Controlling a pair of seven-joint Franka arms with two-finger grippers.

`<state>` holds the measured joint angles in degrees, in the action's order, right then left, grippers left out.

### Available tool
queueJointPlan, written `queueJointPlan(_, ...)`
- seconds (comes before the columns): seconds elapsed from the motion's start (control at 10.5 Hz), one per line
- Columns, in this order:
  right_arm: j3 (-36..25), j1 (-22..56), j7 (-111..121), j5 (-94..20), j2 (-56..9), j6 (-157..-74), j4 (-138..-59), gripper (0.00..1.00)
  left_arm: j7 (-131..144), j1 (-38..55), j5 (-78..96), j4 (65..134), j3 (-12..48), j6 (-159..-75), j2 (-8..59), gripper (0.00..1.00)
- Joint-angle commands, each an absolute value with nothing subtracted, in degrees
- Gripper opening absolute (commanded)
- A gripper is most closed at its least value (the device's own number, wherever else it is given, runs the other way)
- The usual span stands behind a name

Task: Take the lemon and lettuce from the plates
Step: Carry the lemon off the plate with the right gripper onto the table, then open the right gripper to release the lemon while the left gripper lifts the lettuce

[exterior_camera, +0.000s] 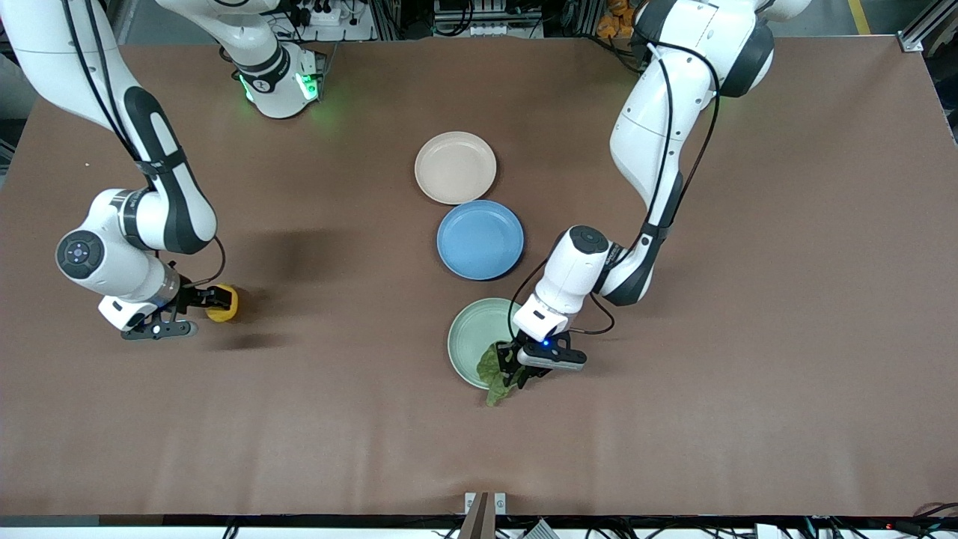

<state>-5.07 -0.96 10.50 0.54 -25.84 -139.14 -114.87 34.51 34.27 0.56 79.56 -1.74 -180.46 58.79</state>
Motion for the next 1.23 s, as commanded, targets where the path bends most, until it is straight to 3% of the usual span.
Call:
queueJointPlan(0.0, -4.9, -1.4, 10.8, -0.8, -22.0, -132.0, -113.4, 1.0, 35.4, 34.7, 1.8, 78.4, -2.0, -181.3, 59.4, 0.0)
queueJointPlan(0.57, -7.4, -1.1, 10.6, -0.8, -15.1, -112.4, -105.0, 1.0, 36.1, 34.5, 5.1, 82.2, -1.8, -178.9, 51.3, 0.0)
queueJointPlan(0.95, -8.9, -0.2, 10.5, -0.9, -11.4, -98.5, -95.1, 1.0, 35.9, 33.0, 5.0, 83.0, -1.8, -159.8, 43.4, 0.0)
queueJointPlan(1.14, -9.0, -0.2, 10.5, -1.4, -9.2, -97.4, -94.6, 1.0, 34.0, 31.4, 4.3, 90.2, -1.9, -156.8, 36.9, 0.0)
